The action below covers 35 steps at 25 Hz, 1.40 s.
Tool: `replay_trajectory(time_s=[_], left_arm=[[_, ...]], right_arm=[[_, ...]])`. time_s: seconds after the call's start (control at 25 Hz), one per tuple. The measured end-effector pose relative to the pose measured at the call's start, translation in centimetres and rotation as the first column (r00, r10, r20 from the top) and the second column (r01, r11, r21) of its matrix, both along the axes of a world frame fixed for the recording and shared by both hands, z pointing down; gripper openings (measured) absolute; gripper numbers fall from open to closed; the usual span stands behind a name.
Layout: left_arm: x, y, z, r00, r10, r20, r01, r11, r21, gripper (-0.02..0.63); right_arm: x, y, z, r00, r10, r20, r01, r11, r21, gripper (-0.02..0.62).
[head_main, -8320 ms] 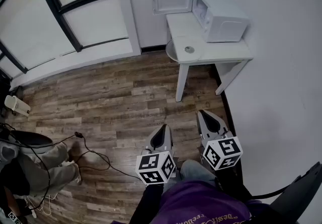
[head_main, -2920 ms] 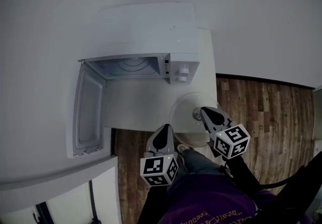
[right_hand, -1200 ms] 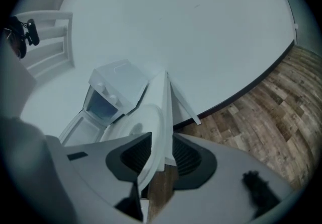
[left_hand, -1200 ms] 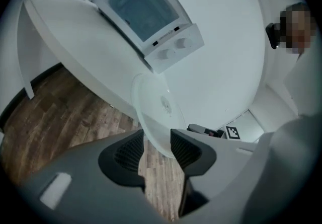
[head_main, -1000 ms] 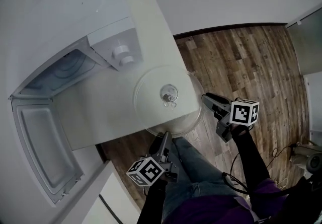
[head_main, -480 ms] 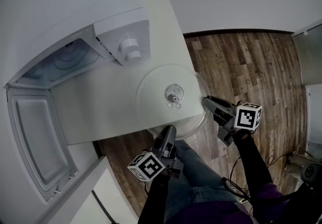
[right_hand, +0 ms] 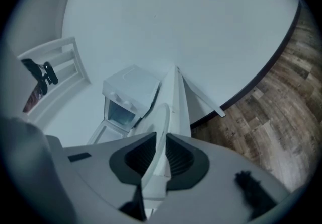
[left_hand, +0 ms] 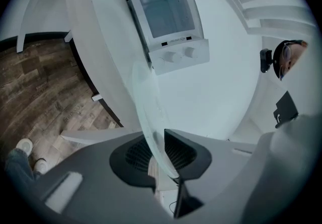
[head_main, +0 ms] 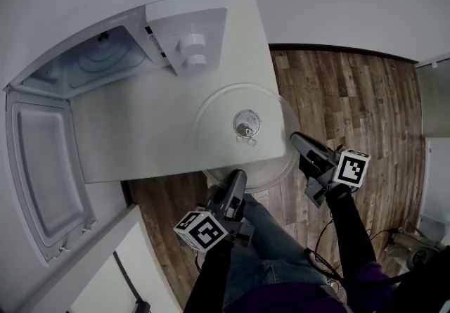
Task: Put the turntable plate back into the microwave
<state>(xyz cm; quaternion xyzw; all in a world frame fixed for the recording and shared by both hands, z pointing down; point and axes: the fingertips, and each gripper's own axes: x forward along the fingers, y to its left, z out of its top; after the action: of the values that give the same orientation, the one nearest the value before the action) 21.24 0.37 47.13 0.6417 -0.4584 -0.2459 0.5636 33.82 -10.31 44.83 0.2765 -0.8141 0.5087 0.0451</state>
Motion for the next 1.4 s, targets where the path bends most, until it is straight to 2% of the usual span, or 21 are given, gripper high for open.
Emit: replay_trajectory(time_s=[0.24, 0.32, 0.44, 0.64, 0.88, 1.0, 1.12, 1.4], left_arm=[[0.9, 0.0, -1.2, 0.999, -0.030, -0.021, 0.031, 0.998, 0.056, 0.072], [0.9, 0.2, -1.7, 0.999, -0.035, -0.030, 0.037, 0.997, 0.071, 0.072], [0.1, -0.1, -3.2, 0.998, -0.064, -0.030, 0.067, 0.993, 0.103, 0.072], [-1.9, 1.1, -5.5, 0.986, -0.164, -0.038, 0.168, 0.977, 0.131, 0.069], [-5.3, 3.9, -7.1, 0.967, -0.254, 0.001, 0.250, 0.955, 0.159, 0.064], [-7.0, 5.1, -7.4, 0.948, -0.319, -0.012, 0.317, 0.933, 0.173, 0.064], [-8.6, 6.2, -7.8, 0.917, -0.394, -0.061, 0.398, 0.897, 0.191, 0.057], [-12.1, 8.5, -8.7, 0.855, -0.507, -0.114, 0.519, 0.829, 0.205, 0.049]], right_arm=[[0.9, -0.5, -0.9, 1.000, 0.017, 0.021, -0.016, 1.000, -0.020, 0.060], [0.7, -0.4, -1.9, 1.000, 0.013, 0.026, -0.013, 1.000, -0.001, 0.060], [-0.3, -0.9, -3.8, 0.999, -0.019, 0.029, 0.017, 0.999, 0.046, 0.058], [-3.3, -0.3, -6.5, 0.991, -0.082, 0.107, 0.075, 0.995, 0.067, 0.058], [-7.3, 1.5, -7.0, 0.973, -0.190, 0.131, 0.183, 0.981, 0.065, 0.058], [-9.9, 2.3, -7.5, 0.957, -0.254, 0.143, 0.247, 0.967, 0.066, 0.058], [-12.3, 2.9, -8.2, 0.941, -0.311, 0.131, 0.302, 0.949, 0.089, 0.060], [-16.9, 4.4, -8.9, 0.910, -0.398, 0.114, 0.386, 0.915, 0.117, 0.060]])
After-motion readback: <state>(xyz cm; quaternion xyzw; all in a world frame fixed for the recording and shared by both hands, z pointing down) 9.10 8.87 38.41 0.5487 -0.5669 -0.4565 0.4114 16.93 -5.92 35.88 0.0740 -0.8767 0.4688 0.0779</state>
